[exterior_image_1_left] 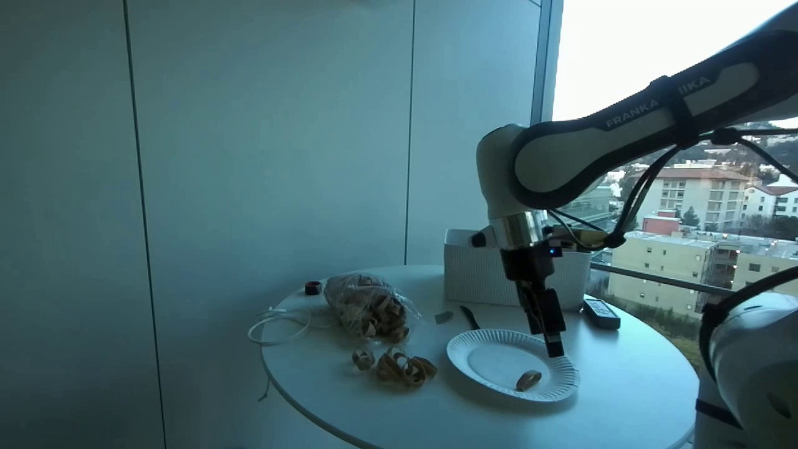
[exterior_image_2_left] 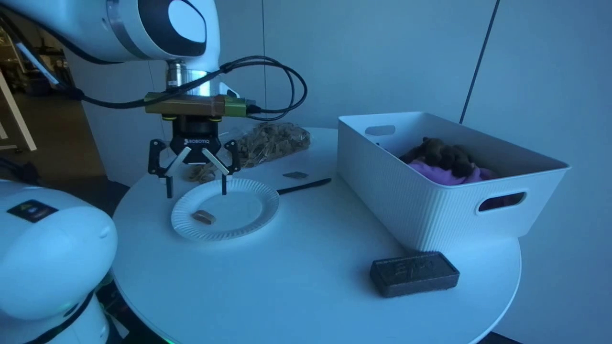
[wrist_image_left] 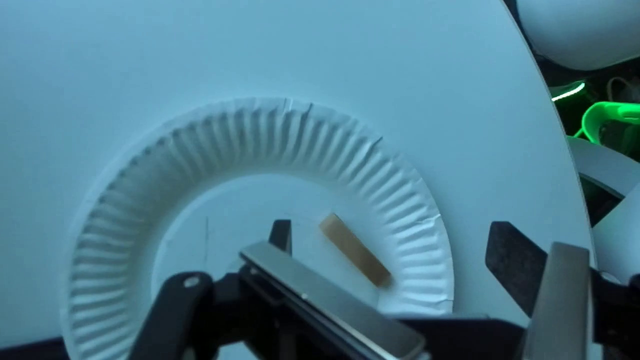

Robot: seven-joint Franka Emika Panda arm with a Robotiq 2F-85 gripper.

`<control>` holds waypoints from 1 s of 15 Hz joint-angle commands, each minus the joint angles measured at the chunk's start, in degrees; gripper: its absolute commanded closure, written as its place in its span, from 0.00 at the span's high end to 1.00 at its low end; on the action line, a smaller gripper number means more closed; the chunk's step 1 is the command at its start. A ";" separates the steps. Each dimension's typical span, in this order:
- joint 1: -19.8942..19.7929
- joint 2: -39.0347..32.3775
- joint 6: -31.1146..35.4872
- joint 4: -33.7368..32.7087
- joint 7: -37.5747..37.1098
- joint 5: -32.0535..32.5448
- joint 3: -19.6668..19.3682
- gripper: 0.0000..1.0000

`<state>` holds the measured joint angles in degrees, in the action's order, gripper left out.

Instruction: Remove the rubber bands from the plate

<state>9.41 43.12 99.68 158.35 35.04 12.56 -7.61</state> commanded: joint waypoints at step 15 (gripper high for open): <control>-3.19 -17.46 15.48 0.28 31.14 -0.65 -3.06 0.58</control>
<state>8.12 27.73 112.84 158.64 63.18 12.50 -10.98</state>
